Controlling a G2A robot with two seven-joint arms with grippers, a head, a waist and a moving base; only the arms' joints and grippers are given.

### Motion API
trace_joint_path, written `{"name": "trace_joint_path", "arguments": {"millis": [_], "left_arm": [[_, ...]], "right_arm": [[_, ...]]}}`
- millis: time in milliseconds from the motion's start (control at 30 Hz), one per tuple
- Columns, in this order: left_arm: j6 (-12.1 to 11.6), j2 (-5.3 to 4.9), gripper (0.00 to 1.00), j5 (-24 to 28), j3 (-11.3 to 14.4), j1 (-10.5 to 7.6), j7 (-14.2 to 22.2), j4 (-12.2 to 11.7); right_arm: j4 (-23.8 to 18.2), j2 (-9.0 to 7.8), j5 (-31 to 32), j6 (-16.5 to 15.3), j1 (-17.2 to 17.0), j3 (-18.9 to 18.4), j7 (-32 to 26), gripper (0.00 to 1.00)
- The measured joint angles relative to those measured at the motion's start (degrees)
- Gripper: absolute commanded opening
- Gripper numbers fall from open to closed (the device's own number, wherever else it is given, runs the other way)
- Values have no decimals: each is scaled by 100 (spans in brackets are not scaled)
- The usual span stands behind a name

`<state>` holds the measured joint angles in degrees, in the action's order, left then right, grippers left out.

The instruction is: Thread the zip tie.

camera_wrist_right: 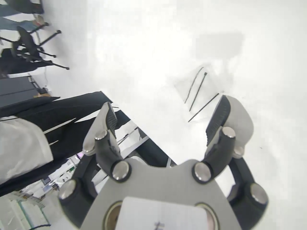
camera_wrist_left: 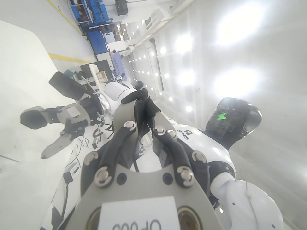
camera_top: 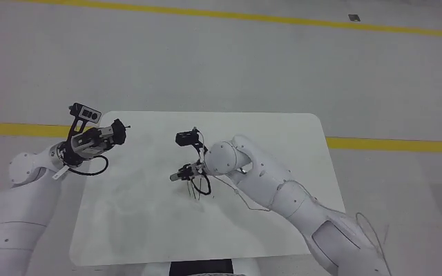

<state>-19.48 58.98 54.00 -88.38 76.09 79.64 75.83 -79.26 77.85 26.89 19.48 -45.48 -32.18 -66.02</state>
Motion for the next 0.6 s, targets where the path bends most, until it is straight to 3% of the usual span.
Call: {"name": "trace_joint_path", "arguments": {"millis": [200, 600], "left_arm": [[0, 0, 0, 0, 0, 0, 0, 0], [0, 0, 0, 0, 0, 0, 0, 0]], "right_arm": [[296, 437, 718, 0, -181, -262, -468, 100], [193, 467, 914, -80, -283, -218, -433, 100]]}}
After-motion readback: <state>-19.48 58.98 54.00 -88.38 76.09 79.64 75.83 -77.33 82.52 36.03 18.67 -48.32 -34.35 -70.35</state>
